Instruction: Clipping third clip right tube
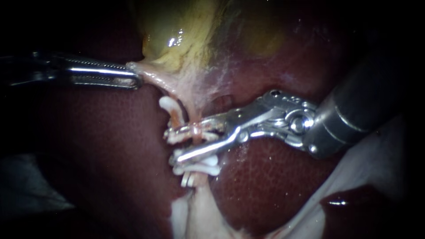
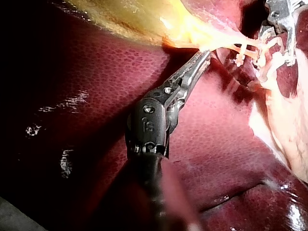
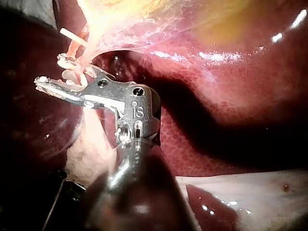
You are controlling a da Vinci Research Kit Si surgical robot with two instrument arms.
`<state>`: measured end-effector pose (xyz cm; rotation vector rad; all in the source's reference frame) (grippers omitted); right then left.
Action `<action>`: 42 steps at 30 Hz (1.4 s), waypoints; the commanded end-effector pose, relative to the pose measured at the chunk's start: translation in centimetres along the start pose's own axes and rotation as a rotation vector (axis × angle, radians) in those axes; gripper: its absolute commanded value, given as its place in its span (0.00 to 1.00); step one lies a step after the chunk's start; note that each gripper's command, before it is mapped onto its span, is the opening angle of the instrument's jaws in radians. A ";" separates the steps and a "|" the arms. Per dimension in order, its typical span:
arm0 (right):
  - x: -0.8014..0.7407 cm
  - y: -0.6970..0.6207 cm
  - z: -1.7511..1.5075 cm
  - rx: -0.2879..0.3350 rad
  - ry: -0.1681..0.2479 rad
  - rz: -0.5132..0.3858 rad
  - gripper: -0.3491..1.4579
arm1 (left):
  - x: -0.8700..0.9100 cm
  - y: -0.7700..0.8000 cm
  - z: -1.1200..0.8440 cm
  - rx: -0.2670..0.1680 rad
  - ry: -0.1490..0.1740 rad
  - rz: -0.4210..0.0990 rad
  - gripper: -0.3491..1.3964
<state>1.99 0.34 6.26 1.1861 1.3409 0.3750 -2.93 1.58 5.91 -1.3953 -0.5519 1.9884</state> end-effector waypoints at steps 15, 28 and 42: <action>0.26 -0.02 -0.03 0.013 0.050 0.013 0.39 | 0.00 0.00 0.00 0.000 0.000 0.000 0.00; 0.57 0.07 -0.25 -0.039 0.121 0.027 0.38 | 0.00 0.00 0.02 0.001 0.000 0.000 0.00; 0.56 0.14 -0.28 -0.070 0.145 0.134 0.16 | 0.00 0.00 0.02 0.002 -0.003 0.000 0.00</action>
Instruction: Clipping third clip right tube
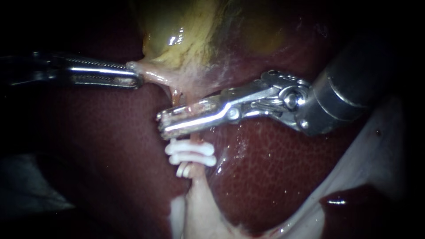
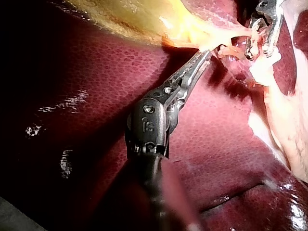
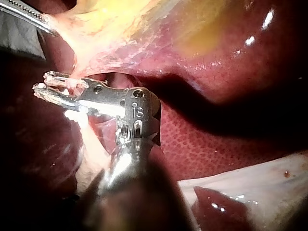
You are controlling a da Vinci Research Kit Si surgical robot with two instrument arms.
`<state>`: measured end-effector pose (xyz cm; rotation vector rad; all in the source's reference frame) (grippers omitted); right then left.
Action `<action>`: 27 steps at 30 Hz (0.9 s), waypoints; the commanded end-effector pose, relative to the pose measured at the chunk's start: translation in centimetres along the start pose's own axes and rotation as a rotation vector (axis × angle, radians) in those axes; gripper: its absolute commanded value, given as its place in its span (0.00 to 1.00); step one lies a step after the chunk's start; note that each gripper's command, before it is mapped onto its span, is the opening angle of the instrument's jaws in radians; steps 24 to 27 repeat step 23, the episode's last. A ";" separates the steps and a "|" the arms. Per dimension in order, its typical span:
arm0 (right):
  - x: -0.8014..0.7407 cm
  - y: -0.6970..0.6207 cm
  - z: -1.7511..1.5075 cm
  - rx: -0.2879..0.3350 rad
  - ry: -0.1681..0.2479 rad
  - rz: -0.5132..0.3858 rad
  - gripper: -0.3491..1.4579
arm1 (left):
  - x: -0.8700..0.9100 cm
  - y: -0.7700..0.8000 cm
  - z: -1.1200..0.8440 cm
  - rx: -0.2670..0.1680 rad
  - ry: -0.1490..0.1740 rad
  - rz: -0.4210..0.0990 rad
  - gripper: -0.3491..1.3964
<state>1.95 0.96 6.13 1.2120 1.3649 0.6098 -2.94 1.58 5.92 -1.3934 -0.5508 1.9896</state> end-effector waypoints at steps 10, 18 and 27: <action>-0.02 0.03 -0.04 -0.045 0.018 0.080 0.00 | -0.01 0.00 0.01 0.001 -0.001 -0.005 0.00; -0.03 0.02 -0.05 -0.063 0.002 0.079 0.00 | -0.01 0.00 0.01 0.001 -0.001 -0.005 0.00; -0.03 0.02 -0.05 -0.064 0.002 0.079 0.00 | -0.01 0.00 0.01 0.001 -0.001 -0.005 0.00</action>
